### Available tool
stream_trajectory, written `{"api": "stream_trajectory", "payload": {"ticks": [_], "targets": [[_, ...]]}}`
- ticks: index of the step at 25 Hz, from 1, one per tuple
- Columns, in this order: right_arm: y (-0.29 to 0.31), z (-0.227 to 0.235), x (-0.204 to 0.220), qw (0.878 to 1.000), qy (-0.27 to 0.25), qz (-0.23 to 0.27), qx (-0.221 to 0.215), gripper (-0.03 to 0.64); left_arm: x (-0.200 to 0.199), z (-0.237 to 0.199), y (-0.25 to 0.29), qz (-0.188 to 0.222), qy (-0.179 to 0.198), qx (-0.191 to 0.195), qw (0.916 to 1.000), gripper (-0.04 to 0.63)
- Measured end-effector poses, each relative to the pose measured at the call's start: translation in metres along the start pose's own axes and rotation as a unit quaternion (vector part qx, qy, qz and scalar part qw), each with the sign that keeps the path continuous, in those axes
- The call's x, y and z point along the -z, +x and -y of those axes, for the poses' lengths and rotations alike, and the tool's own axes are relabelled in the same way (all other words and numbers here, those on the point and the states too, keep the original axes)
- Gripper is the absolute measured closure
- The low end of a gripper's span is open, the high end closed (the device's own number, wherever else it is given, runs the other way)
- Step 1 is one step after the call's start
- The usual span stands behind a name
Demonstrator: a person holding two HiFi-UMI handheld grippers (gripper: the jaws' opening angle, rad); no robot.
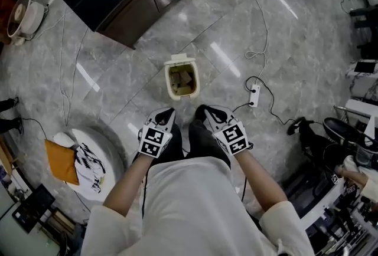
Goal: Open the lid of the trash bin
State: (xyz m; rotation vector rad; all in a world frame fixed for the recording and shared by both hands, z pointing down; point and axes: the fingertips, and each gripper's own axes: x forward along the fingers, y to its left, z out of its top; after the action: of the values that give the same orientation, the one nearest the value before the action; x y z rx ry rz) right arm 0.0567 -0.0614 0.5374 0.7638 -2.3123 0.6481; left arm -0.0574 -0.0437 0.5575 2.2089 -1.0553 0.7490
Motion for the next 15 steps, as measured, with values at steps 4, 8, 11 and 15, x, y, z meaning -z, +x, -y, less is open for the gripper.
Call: {"api": "stream_trajectory", "payload": {"ticks": [4,8,11,15], "targets": [[-0.017,-0.003,-0.02,1.0,-0.005,0.02,0.008,0.584,-0.017,0.003,-0.02,0.011,-0.004,0.006,0.9999,0.577],[-0.032,0.002,-0.028,0.999,-0.02,0.03,0.02,0.584,-0.039,0.004,-0.039,0.038,0.009,0.0,0.9992,0.577],[-0.043,0.002,-0.039,0.999,-0.022,0.04,0.022,0.584,-0.059,-0.001,-0.057,0.067,0.018,-0.011,0.9975,0.577],[-0.059,0.002,-0.056,0.997,-0.032,0.059,0.031,0.584,-0.08,-0.01,-0.08,0.091,0.027,-0.028,0.9951,0.577]]}}
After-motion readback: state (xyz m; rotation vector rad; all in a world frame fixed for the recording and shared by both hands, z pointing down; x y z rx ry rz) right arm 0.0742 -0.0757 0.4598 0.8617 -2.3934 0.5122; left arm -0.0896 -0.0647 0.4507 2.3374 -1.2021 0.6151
